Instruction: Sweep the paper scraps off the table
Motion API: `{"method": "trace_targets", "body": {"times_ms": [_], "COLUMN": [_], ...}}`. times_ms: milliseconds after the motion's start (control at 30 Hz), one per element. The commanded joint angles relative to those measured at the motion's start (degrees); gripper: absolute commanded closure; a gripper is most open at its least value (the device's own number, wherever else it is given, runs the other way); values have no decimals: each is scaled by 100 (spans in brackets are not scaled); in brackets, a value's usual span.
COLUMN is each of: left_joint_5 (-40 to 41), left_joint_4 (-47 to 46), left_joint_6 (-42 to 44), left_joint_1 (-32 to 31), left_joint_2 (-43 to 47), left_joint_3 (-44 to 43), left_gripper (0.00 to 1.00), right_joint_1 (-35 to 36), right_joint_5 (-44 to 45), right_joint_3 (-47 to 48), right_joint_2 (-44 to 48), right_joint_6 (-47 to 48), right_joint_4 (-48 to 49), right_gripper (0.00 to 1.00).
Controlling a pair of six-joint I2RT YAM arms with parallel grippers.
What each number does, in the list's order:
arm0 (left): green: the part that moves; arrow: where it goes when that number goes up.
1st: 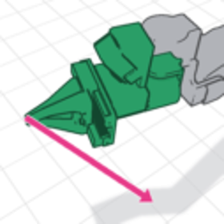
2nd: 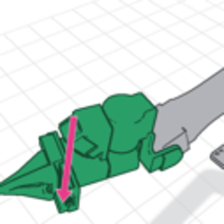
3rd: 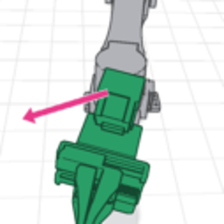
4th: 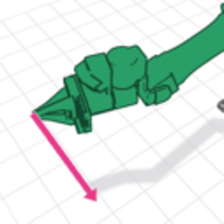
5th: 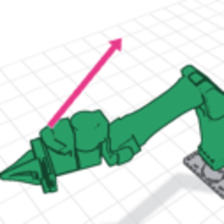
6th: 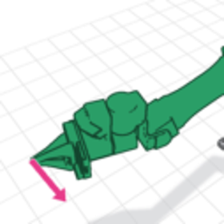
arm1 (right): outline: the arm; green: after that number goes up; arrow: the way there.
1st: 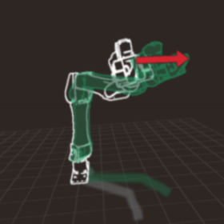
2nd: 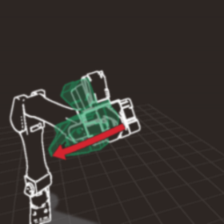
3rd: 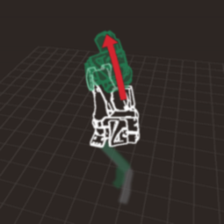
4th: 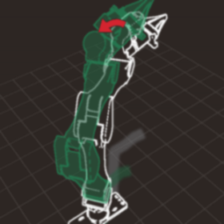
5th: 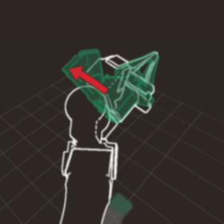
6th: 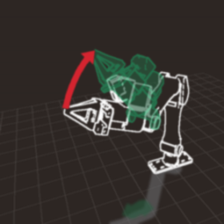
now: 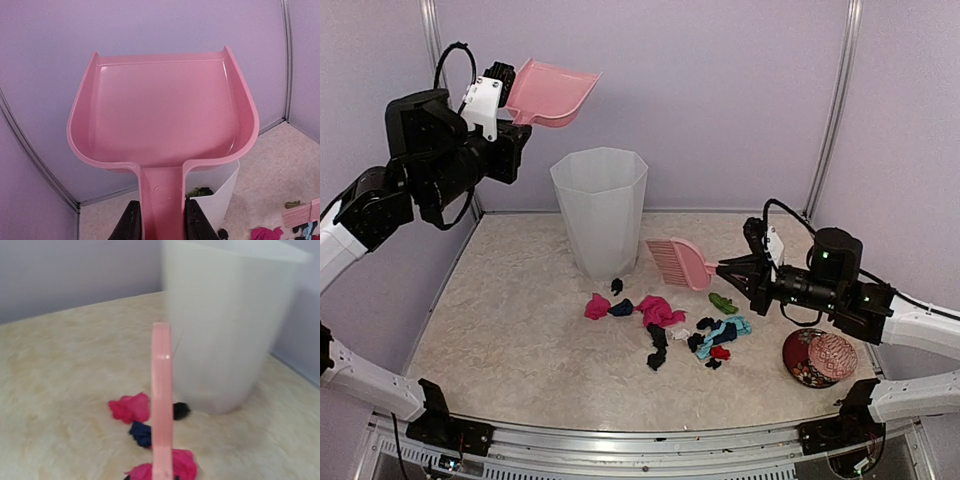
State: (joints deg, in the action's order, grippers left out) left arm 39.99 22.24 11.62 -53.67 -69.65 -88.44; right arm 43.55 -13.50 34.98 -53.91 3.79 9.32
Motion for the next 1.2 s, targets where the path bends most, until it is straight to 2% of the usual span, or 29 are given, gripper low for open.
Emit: {"method": "trace_targets", "body": {"times_ms": [0,167,300,533,833,1167], "left_joint_5": [-1029,-1303,-1490,-2270,-3266,-3528], "left_joint_4": [689,806,598,158,-433,-398], "left_joint_6": [-1559,-2079,-2054,-1849,-2127,-2157], "left_joint_1": [14,57,193,943,1631,1841], "left_joint_2": [765,1401,1776,2142,2708,2695], "left_joint_3": [813,1656,2270,2903,3597,3604], "left_gripper": [100,100,100,100,100,100], "right_joint_1": [347,680,774,791,793,868], "right_joint_5": [-366,-11,132,916,1502,1698], "right_joint_3": [330,431,705,1704,2738,3258], "right_joint_2": [-417,-1043,-1671,-3030,-4454,-5443], "right_joint_6": [1067,2470,3629,4693,5267,5457], "right_joint_4": [503,858,905,680,412,441], "right_gripper": [100,100,100,100,100,100]}}
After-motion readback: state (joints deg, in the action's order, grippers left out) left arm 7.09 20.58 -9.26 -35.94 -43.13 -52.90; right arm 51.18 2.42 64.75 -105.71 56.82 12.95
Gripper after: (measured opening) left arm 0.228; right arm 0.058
